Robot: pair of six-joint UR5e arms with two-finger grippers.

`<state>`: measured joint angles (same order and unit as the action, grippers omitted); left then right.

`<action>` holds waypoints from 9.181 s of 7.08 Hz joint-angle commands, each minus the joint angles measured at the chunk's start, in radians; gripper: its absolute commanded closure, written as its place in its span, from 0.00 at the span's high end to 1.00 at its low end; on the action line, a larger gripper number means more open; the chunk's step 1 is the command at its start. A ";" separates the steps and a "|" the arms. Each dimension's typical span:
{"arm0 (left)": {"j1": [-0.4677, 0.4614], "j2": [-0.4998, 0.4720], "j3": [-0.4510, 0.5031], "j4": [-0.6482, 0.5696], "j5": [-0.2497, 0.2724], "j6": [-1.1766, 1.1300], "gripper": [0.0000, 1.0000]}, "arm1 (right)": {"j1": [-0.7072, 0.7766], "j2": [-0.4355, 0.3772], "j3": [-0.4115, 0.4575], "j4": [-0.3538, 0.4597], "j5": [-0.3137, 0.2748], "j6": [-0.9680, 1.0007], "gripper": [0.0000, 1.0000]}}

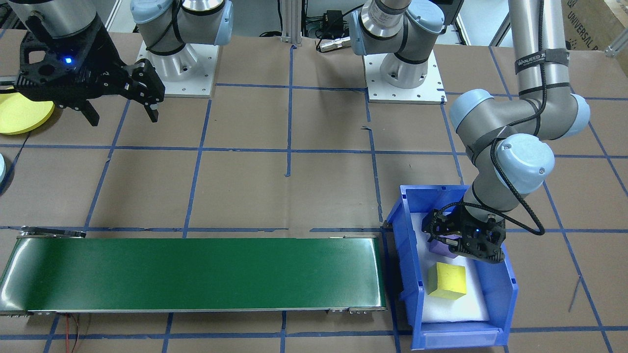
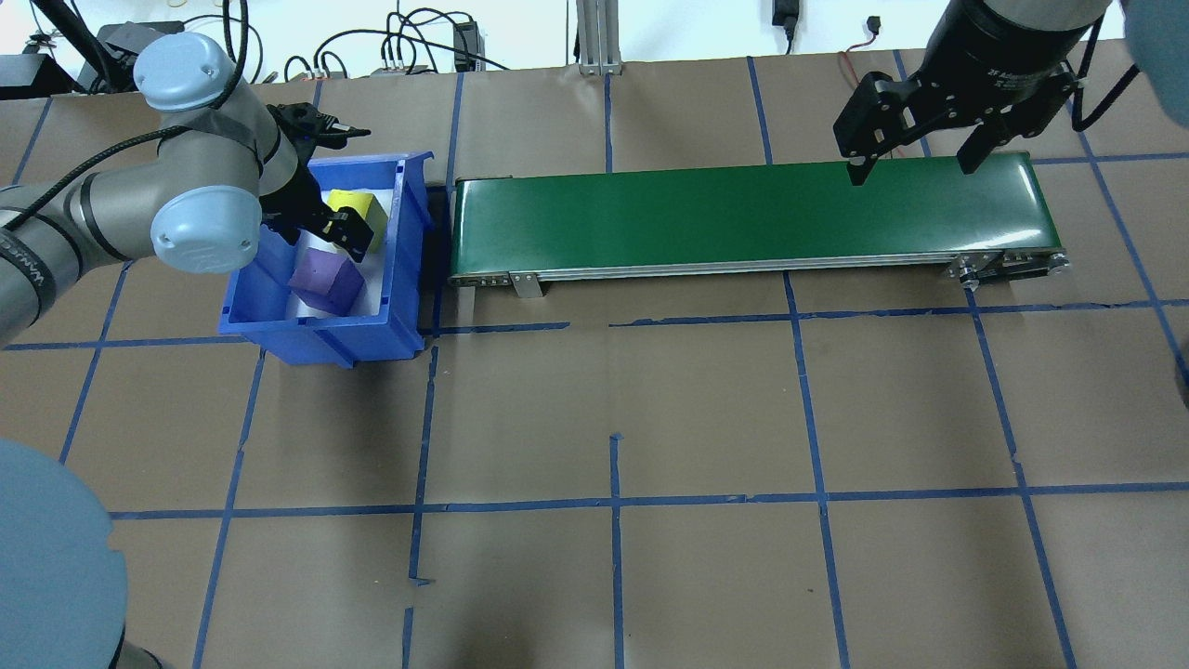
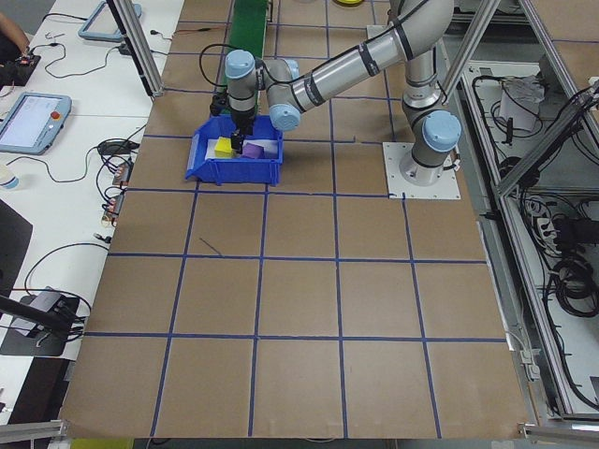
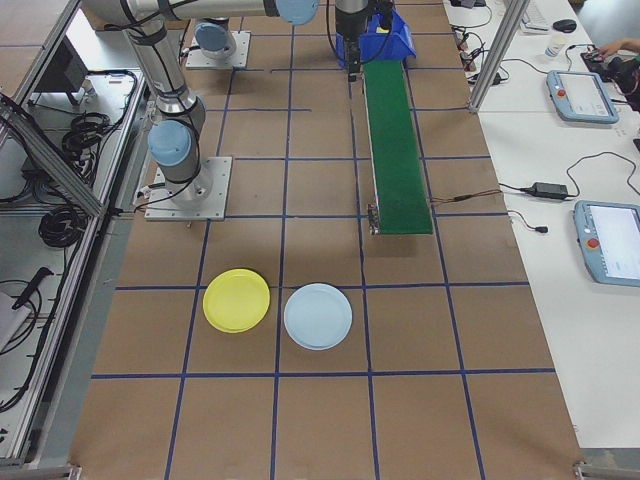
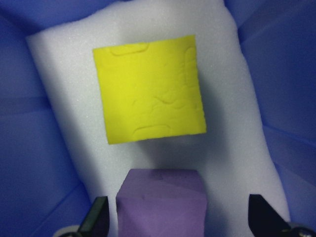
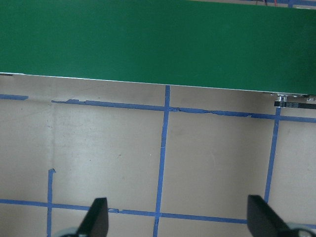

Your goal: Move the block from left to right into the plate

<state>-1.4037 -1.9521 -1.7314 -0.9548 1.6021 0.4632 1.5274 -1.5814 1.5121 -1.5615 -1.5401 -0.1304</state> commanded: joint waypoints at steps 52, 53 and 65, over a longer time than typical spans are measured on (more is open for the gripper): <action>-0.258 -0.064 0.128 0.064 -0.264 -0.587 1.00 | -0.009 0.000 -0.001 0.000 -0.012 -0.002 1.00; -0.259 -0.018 0.142 0.064 -0.257 -0.577 1.00 | -0.009 0.000 -0.001 0.000 -0.012 -0.002 1.00; -0.124 0.368 0.133 -0.618 -0.060 -0.566 1.00 | -0.398 0.460 -0.035 -0.400 0.391 -0.242 1.00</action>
<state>-1.5266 -1.5762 -1.5906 -1.6298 1.5398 -0.1065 1.1296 -1.1752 1.4700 -1.9371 -1.2226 -0.3545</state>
